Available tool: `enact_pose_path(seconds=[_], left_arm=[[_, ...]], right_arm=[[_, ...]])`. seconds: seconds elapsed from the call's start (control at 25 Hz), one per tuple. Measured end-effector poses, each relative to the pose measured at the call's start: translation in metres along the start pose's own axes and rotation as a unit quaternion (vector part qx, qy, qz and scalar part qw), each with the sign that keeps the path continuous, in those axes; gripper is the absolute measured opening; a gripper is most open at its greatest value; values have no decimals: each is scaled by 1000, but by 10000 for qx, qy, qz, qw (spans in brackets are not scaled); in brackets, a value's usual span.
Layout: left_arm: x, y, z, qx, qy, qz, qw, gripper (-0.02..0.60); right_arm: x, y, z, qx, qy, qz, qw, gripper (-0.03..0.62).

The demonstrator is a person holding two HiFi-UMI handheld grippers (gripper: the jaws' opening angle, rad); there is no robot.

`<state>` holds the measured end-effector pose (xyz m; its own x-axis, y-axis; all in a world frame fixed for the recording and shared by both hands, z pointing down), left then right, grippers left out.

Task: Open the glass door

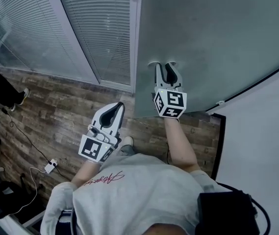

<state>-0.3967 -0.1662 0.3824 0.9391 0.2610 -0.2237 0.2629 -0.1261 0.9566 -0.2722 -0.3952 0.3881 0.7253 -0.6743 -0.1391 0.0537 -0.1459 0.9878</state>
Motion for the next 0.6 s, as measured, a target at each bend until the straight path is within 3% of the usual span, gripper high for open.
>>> enact_pose_path(seconds=[0.6], left_arm=[[85,4,-64,153,-573,165,9981,17]], right_arm=[[-11,-10,-70,124,-571,-66,9983,115]])
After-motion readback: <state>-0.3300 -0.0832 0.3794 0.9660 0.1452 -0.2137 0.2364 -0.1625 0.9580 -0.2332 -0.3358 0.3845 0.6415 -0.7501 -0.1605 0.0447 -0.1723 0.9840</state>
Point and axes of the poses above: the fingertips, and each gripper's own axes: z forward along the fingers, x to its right, y out of its underside, the point moved 8 cm from there along -z, backward along the fingers, and after that the axes turned 10 degrees about -z, right-handed, at the moved point
